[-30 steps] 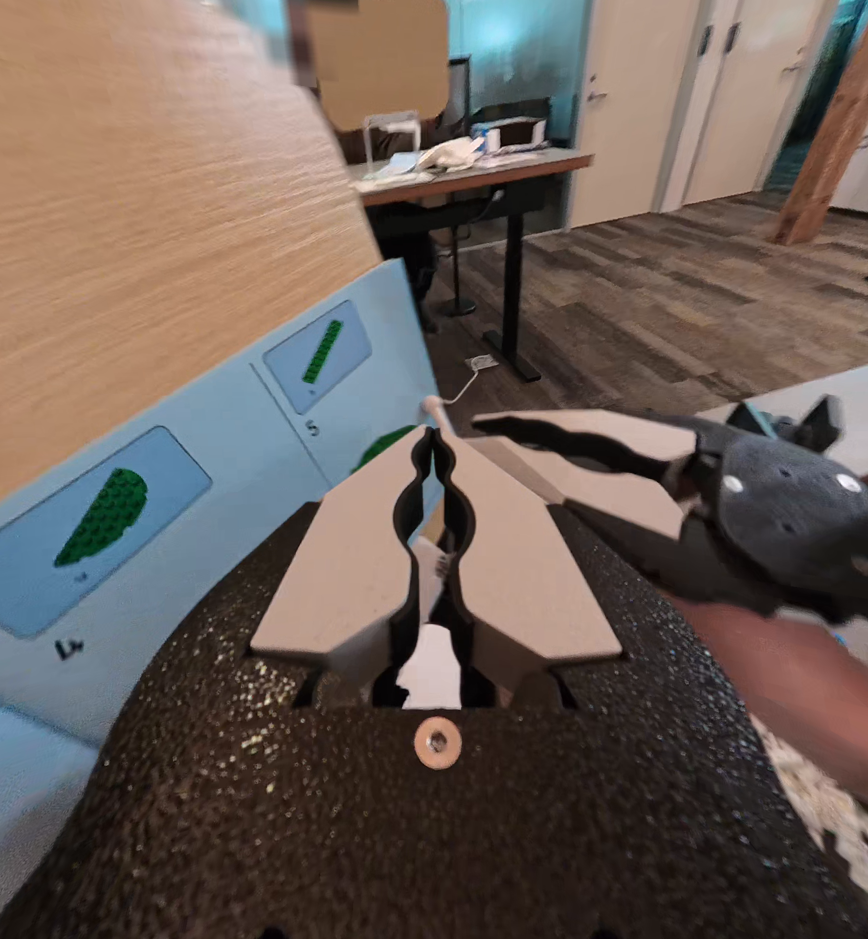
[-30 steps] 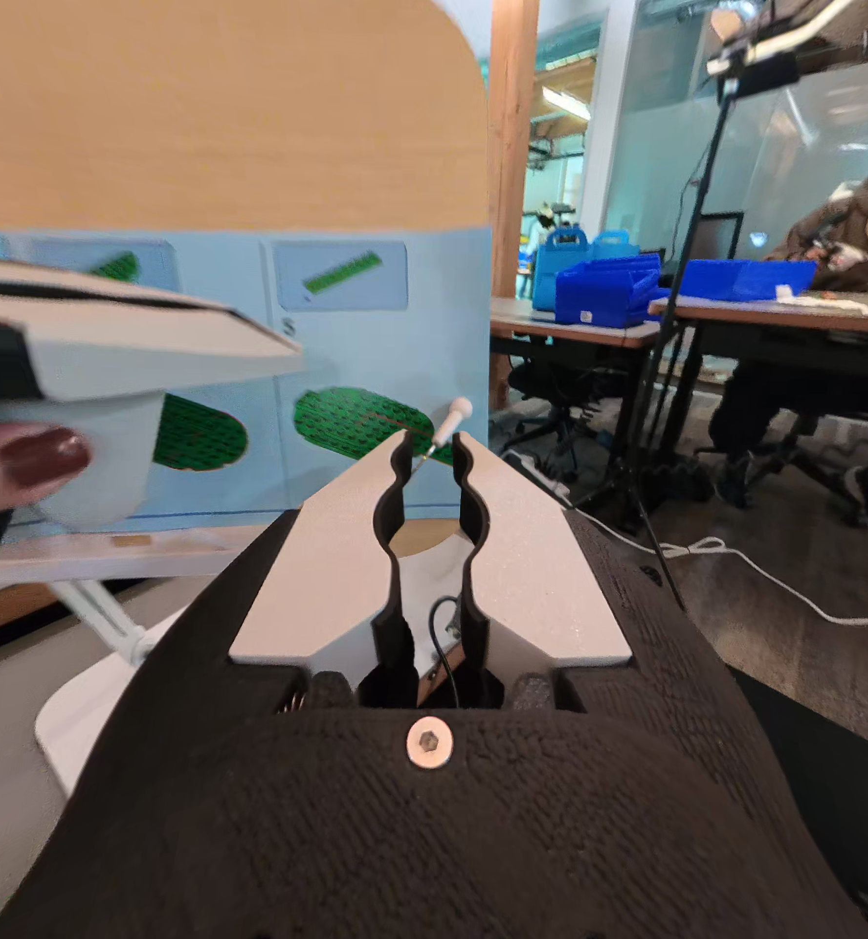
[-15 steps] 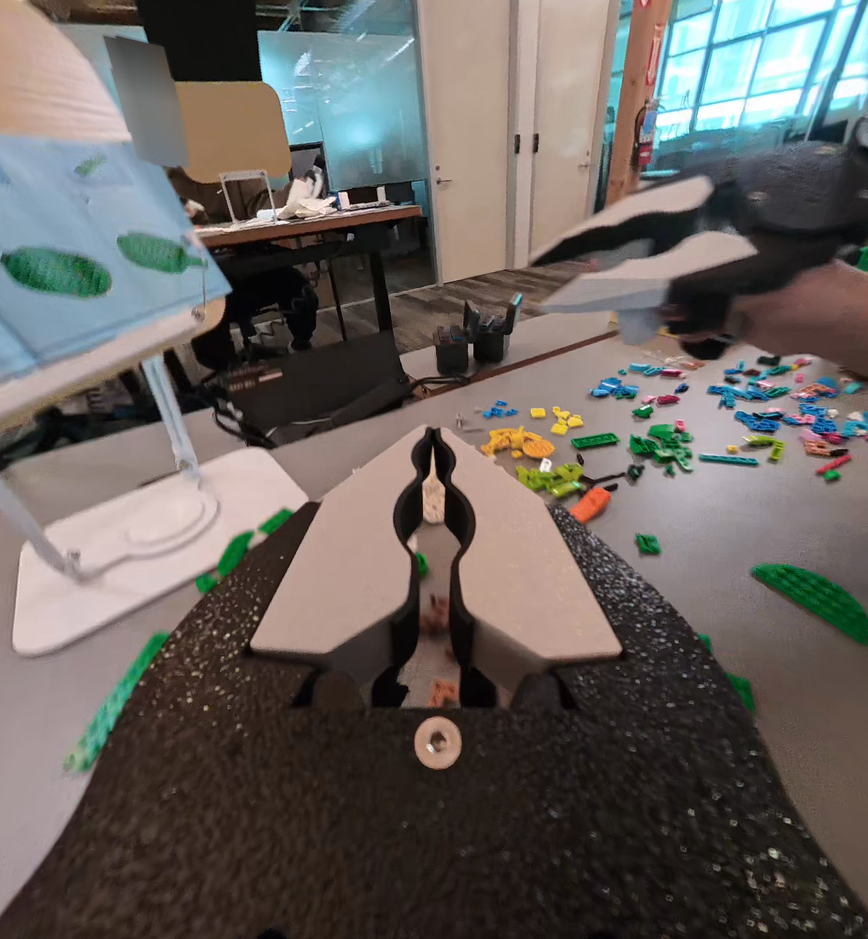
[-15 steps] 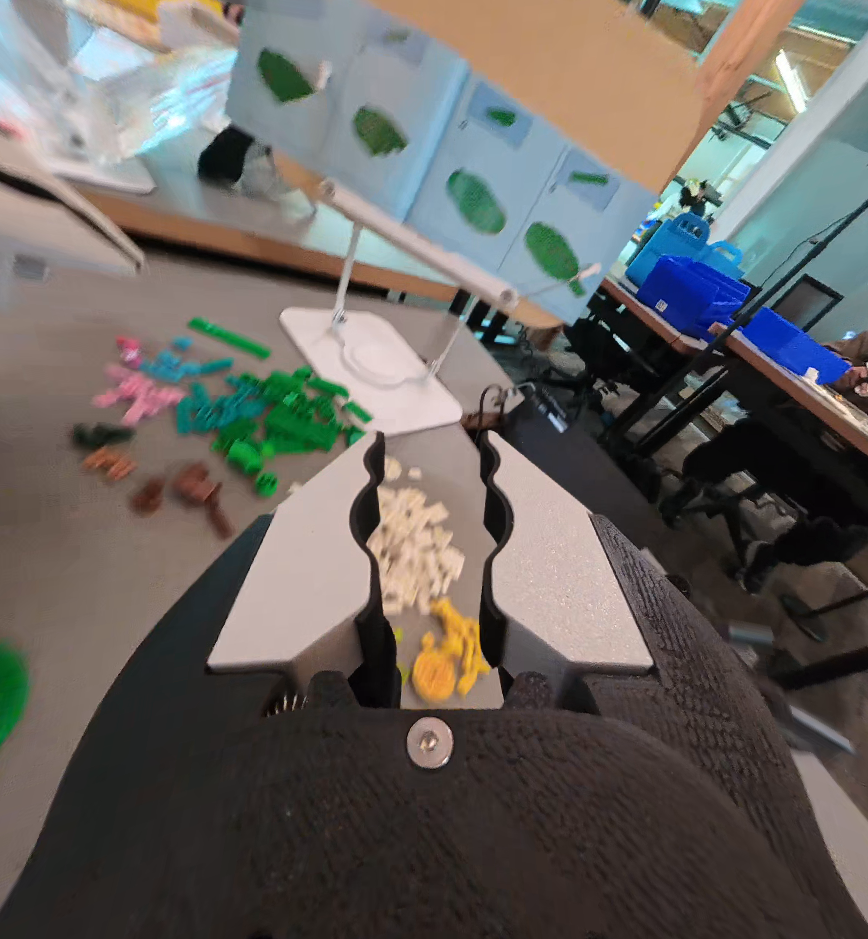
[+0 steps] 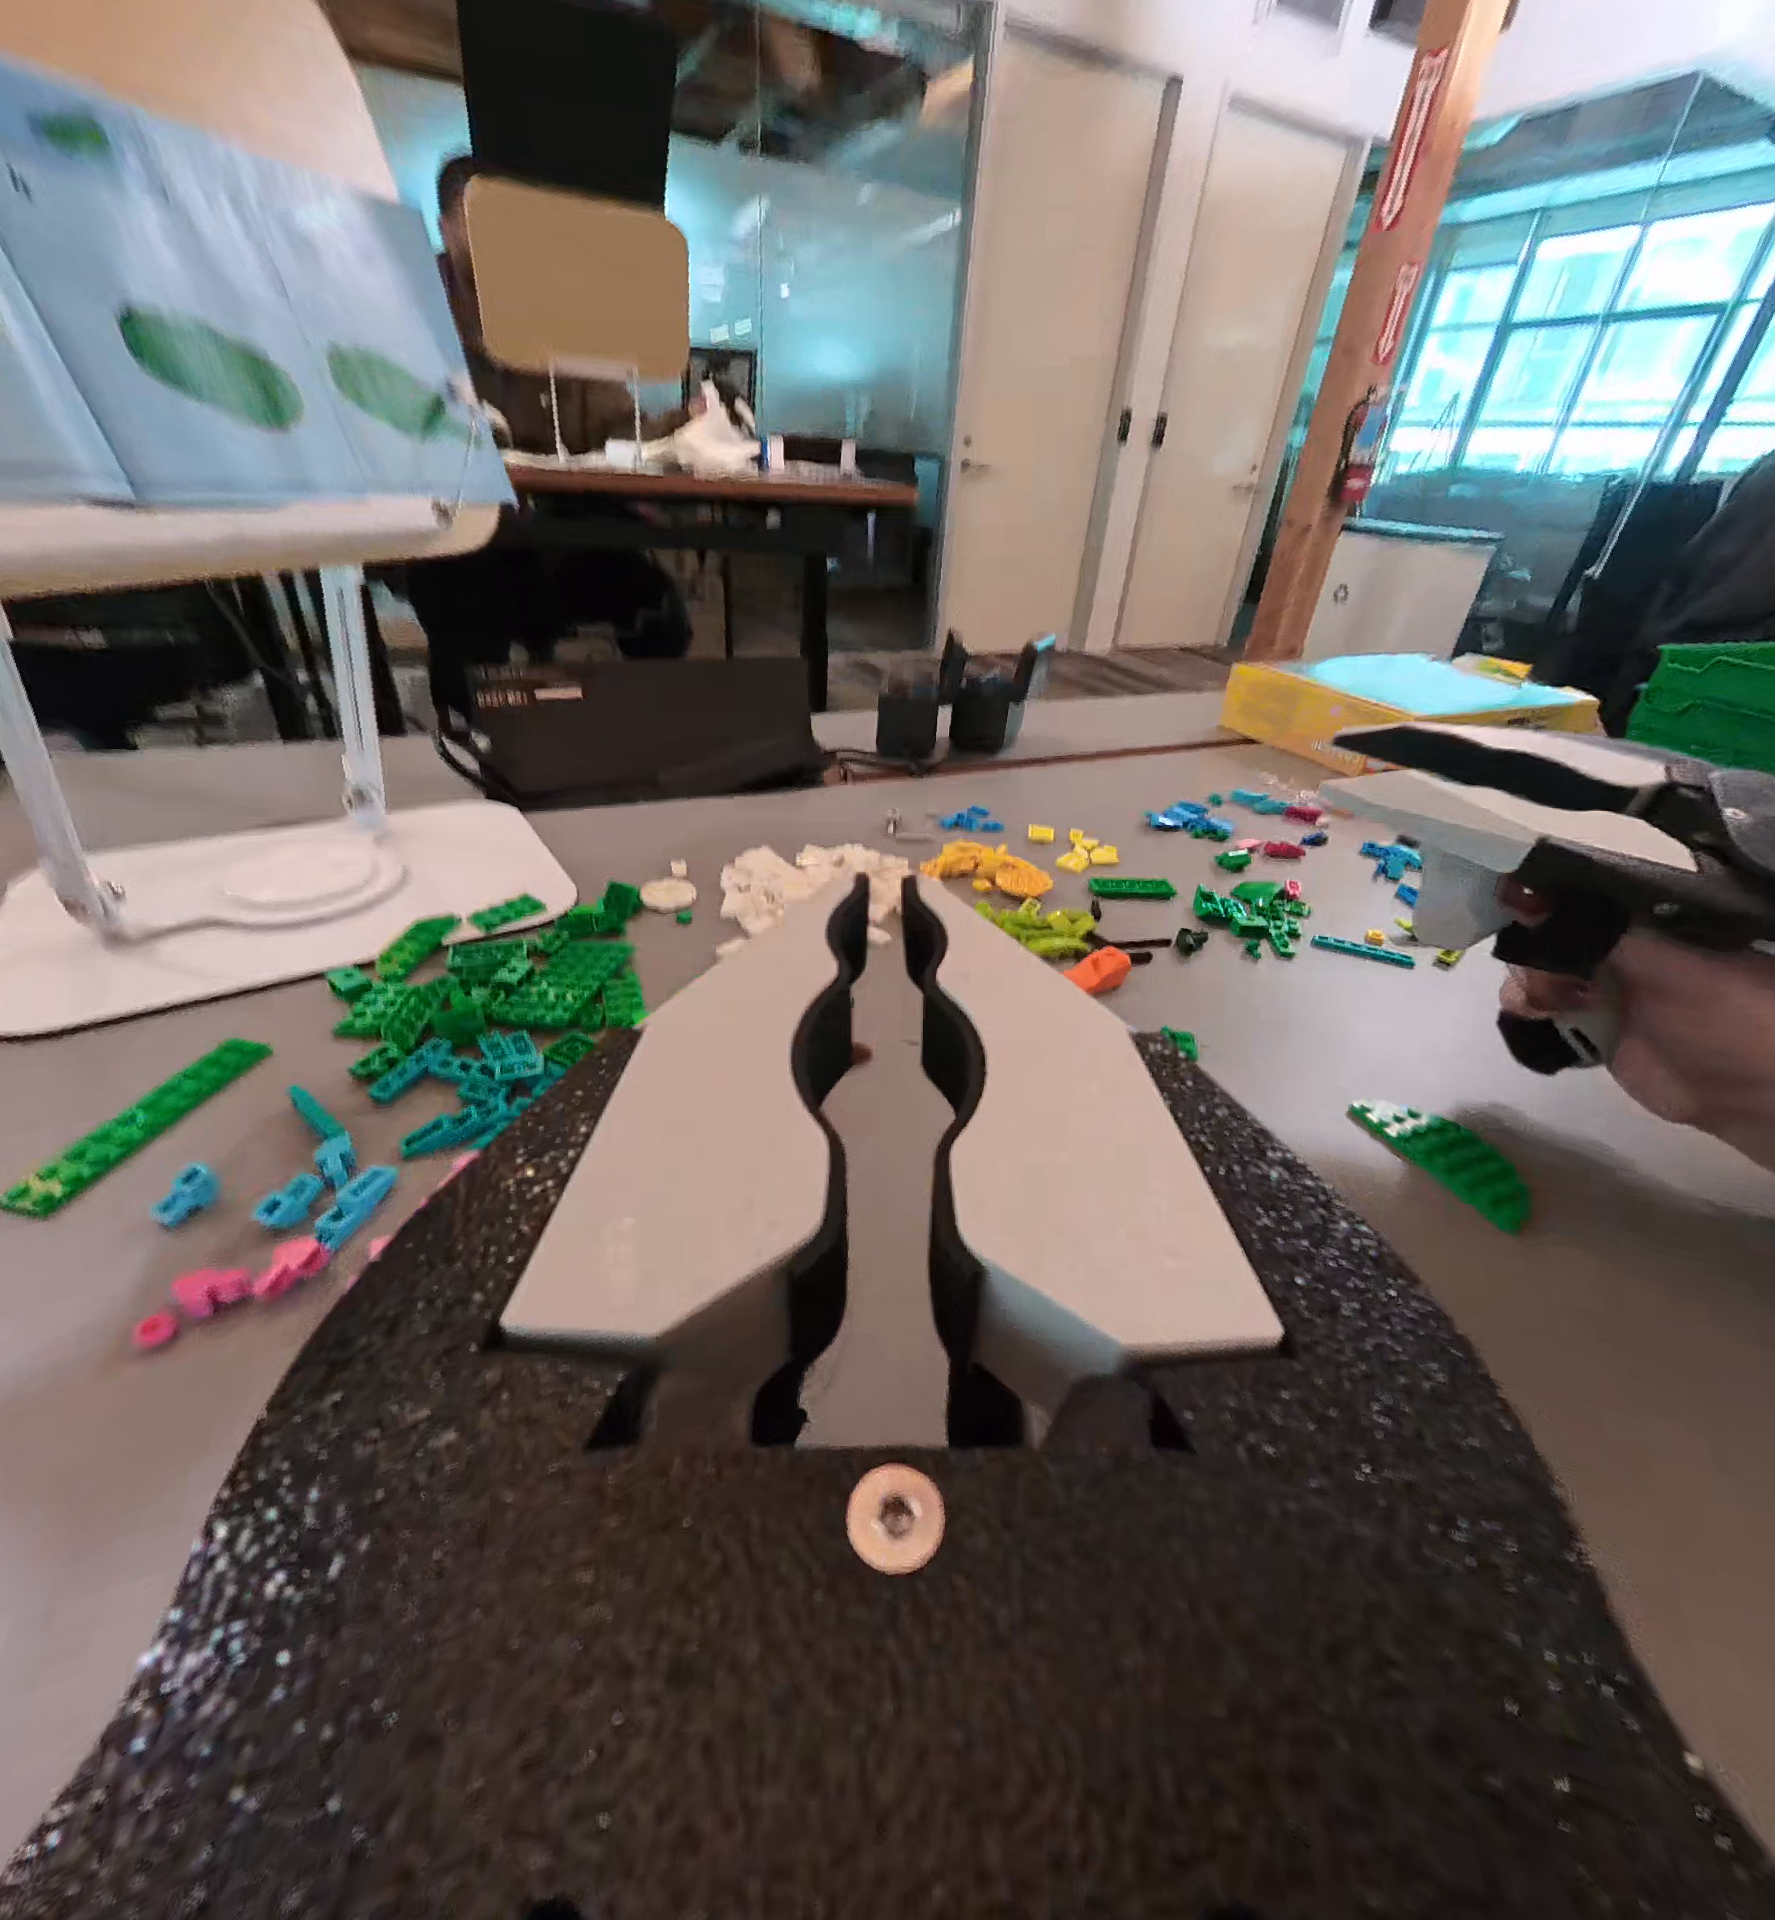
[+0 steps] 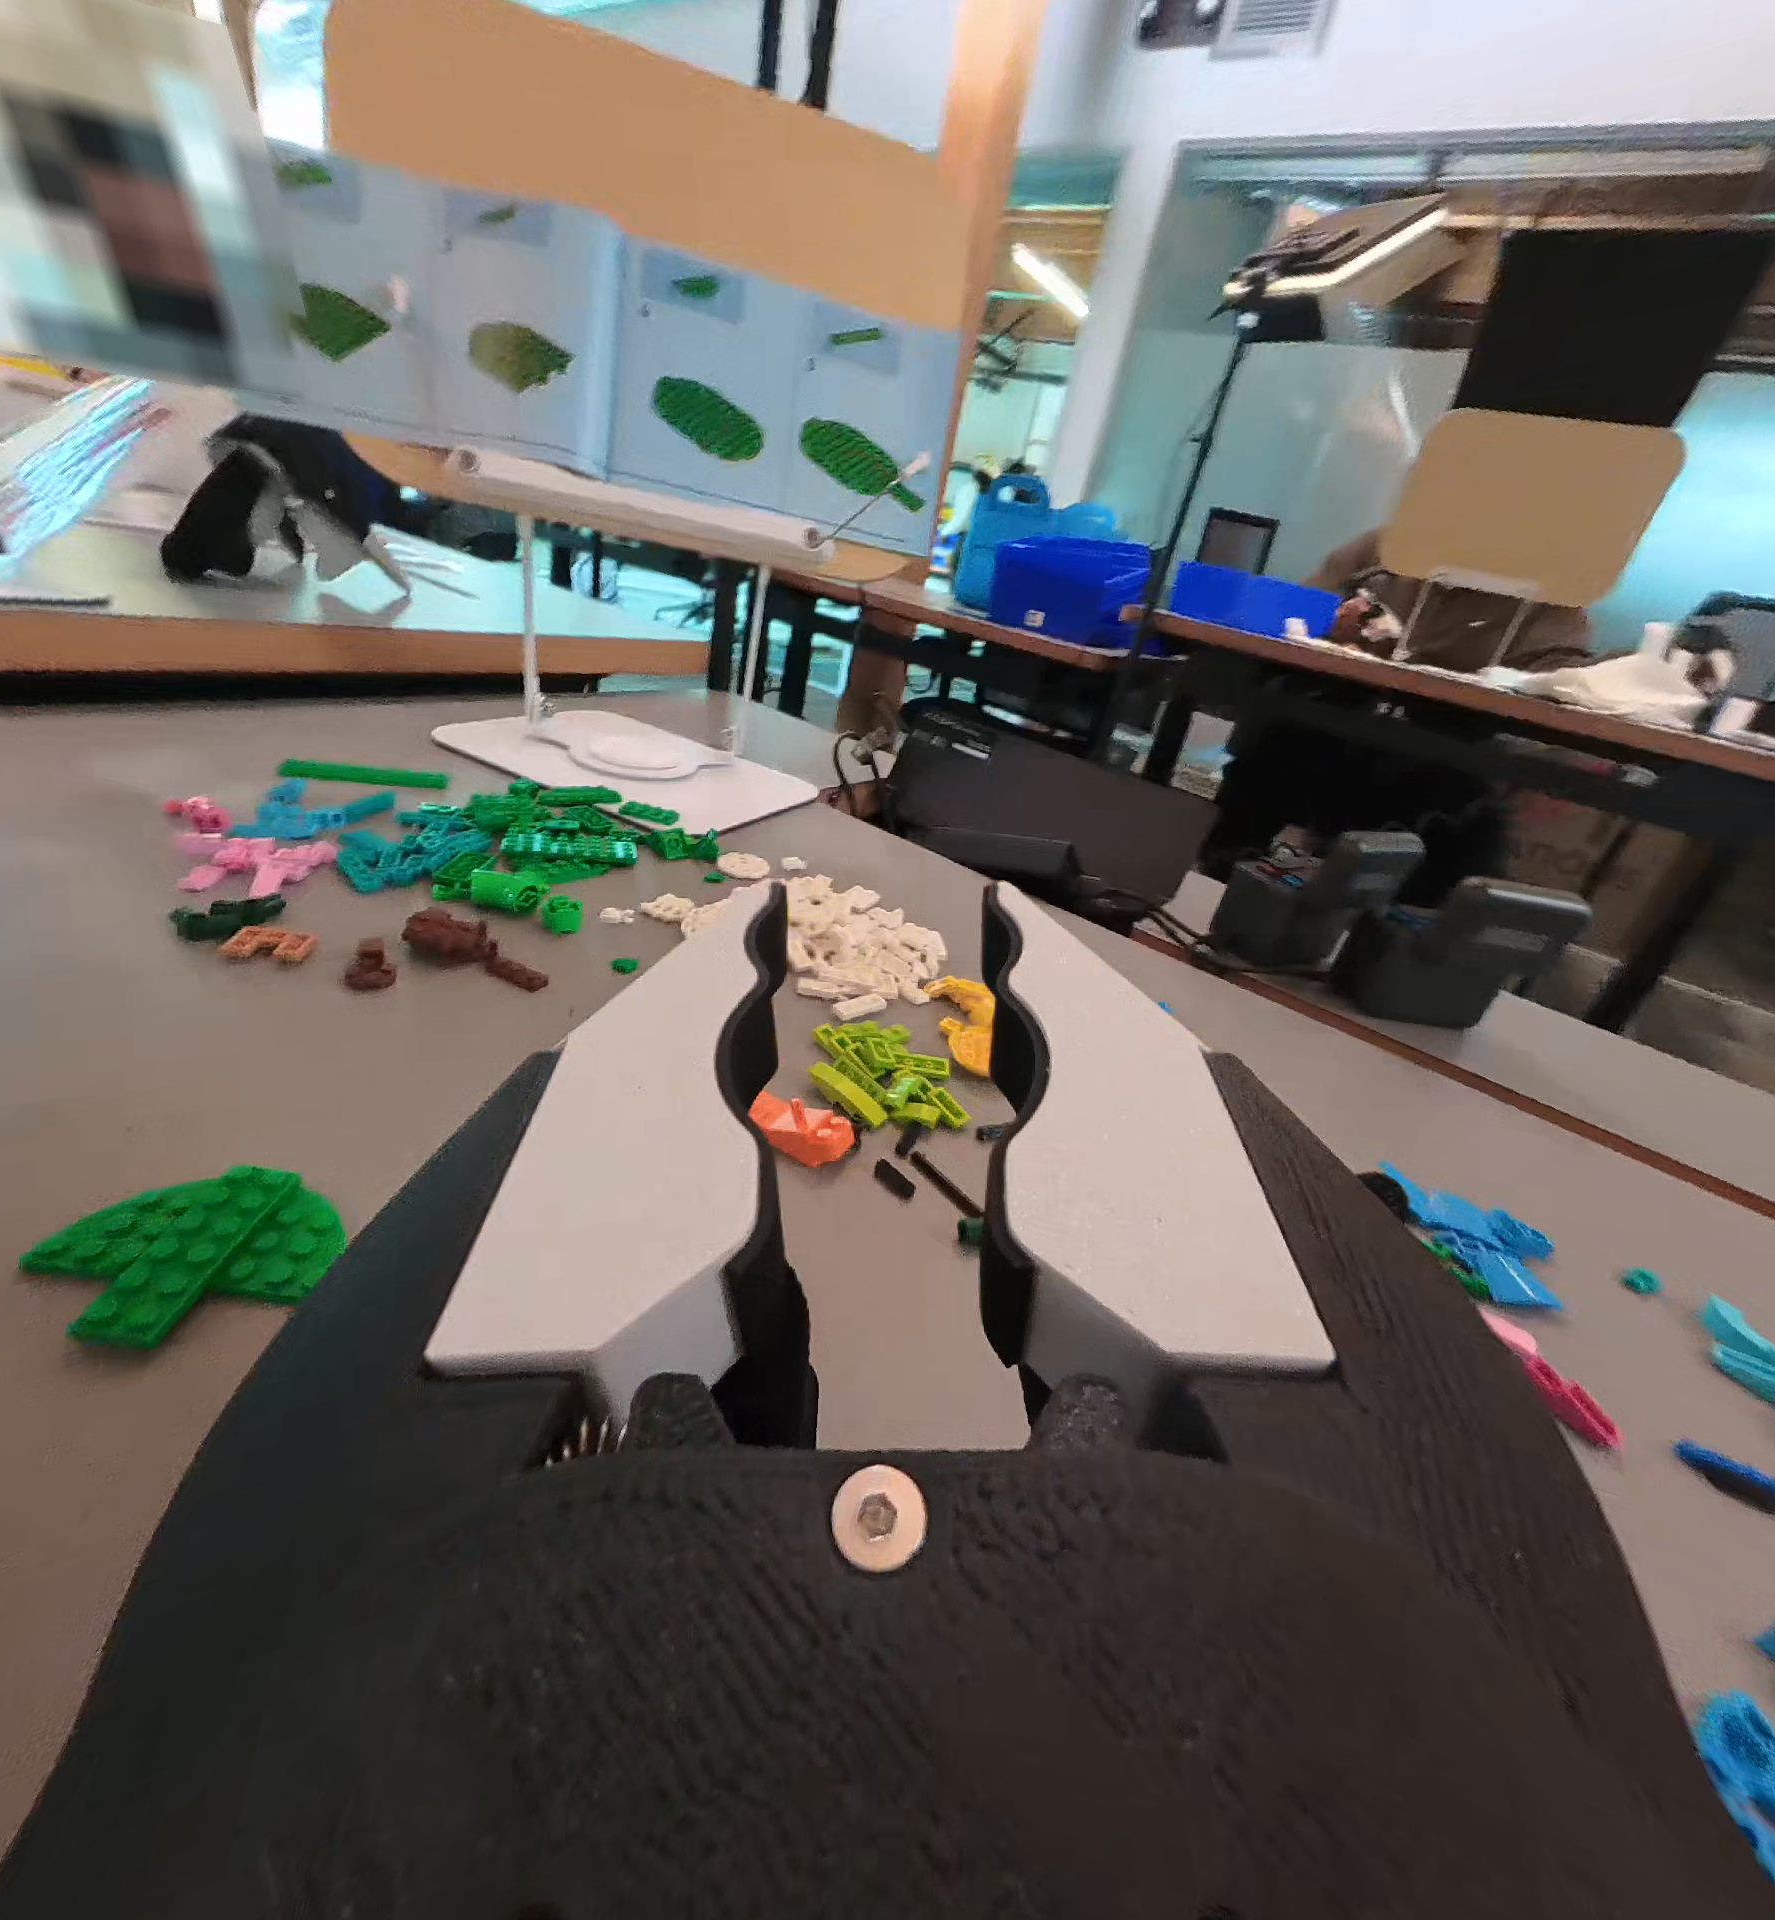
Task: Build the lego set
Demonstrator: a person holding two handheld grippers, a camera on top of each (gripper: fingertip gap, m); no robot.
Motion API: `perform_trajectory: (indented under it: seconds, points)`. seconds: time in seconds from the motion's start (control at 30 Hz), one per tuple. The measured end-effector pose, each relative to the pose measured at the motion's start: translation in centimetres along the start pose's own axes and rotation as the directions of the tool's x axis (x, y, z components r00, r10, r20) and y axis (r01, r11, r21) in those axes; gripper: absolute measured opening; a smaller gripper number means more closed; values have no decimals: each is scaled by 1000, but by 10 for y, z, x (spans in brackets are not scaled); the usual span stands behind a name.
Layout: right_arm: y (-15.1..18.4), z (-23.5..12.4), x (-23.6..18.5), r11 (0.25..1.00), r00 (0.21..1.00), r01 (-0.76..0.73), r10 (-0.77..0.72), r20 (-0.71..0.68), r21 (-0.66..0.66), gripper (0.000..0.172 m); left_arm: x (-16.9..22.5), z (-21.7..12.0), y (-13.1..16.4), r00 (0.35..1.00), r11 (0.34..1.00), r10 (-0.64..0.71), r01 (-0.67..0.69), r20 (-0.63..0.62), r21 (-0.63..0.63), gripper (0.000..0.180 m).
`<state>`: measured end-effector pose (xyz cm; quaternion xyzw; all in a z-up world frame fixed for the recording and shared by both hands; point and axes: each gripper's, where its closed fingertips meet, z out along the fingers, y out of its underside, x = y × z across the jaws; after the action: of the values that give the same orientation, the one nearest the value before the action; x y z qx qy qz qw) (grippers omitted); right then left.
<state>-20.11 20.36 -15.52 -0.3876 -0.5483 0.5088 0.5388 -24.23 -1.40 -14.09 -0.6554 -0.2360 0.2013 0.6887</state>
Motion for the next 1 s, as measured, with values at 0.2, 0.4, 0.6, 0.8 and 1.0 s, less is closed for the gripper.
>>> perform_trajectory:
  seconds: [0.2, 0.4, 0.6, 0.8, 1.0]
  points:
    - [3, -14, 6, 996, 996, 87, -87, -37, -3, 31, 22, 8, 6, 995, 988, 93, -87, -45, 130, 17]
    - [9, -14, 17, 999, 997, 53, -54, -60, -9, 29, 18, -2, -10, 994, 957, 107, -103, 1, 271, 6]
    - [11, -10, 5, 997, 997, 75, -75, -15, -17, 27, 18, 14, 11, 996, 985, 75, -66, -46, 160, 5]
    - [13, -8, -4, 993, 993, 114, -114, 12, -22, 26, 22, 18, 19, 995, 991, 58, -48, -79, 121, 4]
    - [15, -6, -8, 992, 992, 123, -122, 32, -30, 25, 23, 20, 23, 994, 995, 42, -33, -98, 99, 3]
